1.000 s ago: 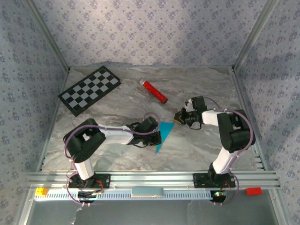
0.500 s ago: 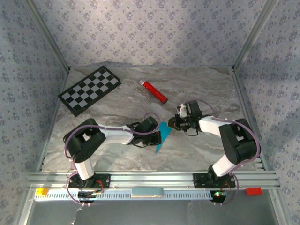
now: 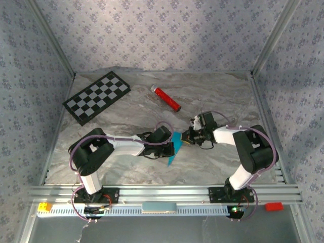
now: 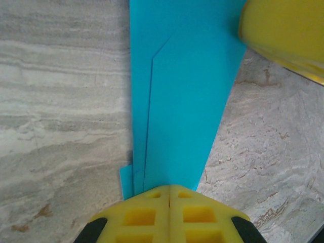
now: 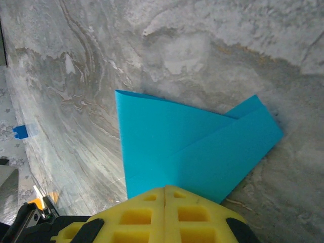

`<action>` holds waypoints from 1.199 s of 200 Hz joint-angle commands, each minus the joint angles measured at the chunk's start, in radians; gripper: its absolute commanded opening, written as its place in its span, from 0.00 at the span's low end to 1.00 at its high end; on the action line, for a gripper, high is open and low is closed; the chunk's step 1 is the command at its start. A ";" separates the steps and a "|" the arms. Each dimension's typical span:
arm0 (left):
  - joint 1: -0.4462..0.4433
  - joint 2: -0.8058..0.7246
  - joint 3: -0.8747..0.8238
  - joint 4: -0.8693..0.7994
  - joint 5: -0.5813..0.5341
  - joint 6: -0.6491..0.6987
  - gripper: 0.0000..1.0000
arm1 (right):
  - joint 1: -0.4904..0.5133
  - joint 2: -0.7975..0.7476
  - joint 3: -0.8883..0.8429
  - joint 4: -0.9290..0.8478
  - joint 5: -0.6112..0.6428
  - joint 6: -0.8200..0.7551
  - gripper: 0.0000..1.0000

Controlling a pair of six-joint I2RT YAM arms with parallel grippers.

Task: Fold a paper plane with a square sheet of paper (pick it up from the middle)
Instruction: Fold the wing for the fifth time at the center of the table.

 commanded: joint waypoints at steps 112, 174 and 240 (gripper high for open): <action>-0.018 0.060 -0.043 -0.148 -0.013 0.007 0.00 | -0.018 -0.033 0.005 -0.018 -0.047 -0.011 0.03; -0.018 0.063 -0.043 -0.158 -0.009 0.008 0.00 | -0.006 0.029 0.028 -0.013 -0.055 -0.028 0.02; -0.023 -0.011 0.031 -0.174 0.001 0.038 0.00 | -0.013 0.097 -0.014 -0.046 0.043 -0.059 0.00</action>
